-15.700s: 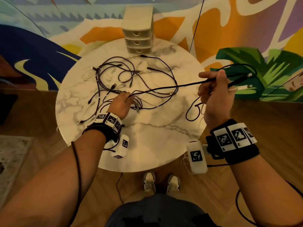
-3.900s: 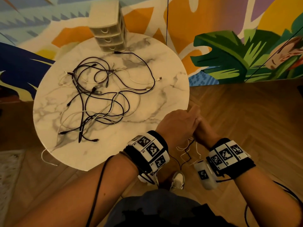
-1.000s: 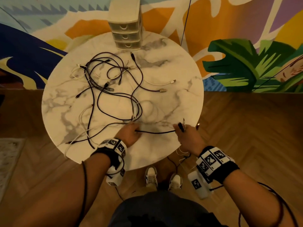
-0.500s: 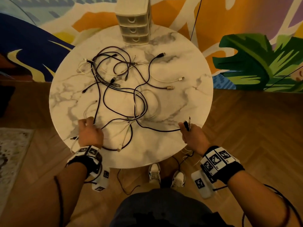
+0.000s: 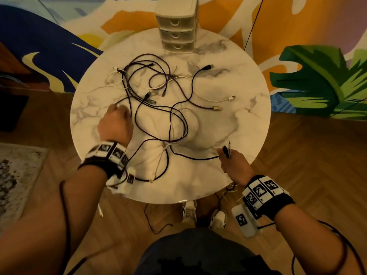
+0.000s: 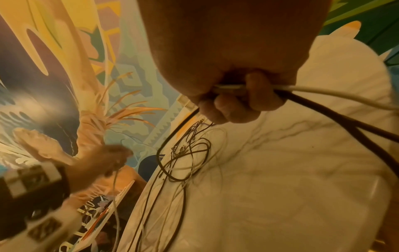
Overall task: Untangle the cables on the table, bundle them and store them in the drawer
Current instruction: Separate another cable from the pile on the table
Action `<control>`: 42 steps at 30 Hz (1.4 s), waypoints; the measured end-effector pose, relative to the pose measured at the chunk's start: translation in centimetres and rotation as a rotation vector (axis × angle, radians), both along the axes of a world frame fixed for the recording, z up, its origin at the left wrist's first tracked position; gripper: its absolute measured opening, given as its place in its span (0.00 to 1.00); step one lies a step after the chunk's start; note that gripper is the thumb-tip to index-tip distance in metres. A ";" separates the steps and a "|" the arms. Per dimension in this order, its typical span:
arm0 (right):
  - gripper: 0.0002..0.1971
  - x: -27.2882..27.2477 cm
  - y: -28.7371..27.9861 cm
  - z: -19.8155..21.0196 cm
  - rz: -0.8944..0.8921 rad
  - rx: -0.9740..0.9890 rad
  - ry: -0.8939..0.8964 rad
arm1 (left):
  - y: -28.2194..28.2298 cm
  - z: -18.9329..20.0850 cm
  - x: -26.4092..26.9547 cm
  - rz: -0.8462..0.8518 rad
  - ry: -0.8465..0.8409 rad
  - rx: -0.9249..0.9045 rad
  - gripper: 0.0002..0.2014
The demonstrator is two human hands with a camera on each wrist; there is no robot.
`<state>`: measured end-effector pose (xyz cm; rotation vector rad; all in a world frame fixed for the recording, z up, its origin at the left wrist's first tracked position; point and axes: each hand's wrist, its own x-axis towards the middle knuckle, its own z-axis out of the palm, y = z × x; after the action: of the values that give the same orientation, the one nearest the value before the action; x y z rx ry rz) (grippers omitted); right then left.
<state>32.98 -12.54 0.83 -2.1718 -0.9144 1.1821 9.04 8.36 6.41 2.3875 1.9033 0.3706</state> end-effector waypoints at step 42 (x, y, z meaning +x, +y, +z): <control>0.19 1.1 0.8 6.1 -0.018 0.310 -0.058 | -13.3 2.5 13.4 -0.714 0.182 -0.163 0.16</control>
<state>34.12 -11.70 6.89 -1.9675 -1.0266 0.9044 22.46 -4.99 8.92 2.8270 0.9487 -0.0530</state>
